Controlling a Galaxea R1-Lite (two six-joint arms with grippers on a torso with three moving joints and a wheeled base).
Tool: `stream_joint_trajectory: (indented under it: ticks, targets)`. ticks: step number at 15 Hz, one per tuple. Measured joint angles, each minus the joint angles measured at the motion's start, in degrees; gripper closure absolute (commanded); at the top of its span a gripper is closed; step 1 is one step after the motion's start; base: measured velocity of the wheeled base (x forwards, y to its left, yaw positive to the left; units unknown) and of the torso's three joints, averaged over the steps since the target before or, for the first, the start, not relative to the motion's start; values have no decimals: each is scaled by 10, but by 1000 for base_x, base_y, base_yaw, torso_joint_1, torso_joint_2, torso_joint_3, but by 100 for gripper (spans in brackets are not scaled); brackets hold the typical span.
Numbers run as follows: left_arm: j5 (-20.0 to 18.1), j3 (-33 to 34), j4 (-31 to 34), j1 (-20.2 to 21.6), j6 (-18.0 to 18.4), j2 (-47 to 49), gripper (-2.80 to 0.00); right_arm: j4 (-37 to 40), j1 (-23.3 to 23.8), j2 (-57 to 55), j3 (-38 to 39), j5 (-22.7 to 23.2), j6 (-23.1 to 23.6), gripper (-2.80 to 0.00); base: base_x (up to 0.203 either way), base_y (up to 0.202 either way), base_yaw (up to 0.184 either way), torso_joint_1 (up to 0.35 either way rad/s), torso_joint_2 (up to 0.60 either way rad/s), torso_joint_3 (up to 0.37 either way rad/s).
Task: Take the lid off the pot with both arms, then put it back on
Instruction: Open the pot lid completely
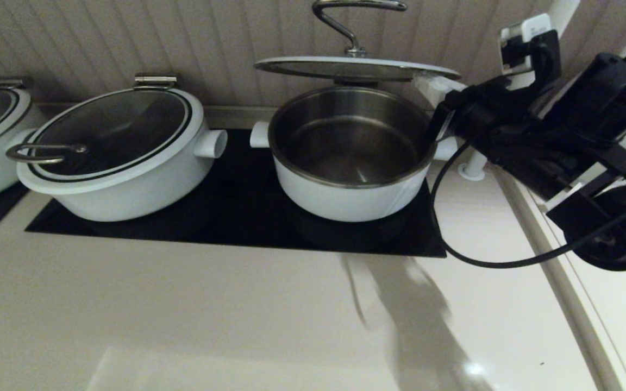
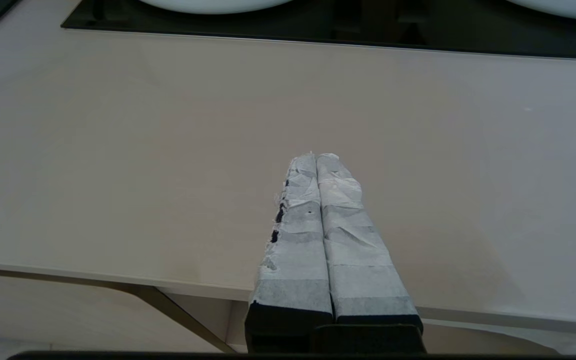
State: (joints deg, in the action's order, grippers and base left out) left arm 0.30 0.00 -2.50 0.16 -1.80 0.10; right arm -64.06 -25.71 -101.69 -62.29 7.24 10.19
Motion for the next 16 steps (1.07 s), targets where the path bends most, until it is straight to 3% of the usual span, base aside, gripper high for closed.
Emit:
stream_joint_trajectory:
  ticks: [16]
  targets:
    - [0, 0, 0, 0, 0, 0, 0, 1, 18, -31, -95, 0, 0, 0, 0, 0, 0, 0, 0, 0]
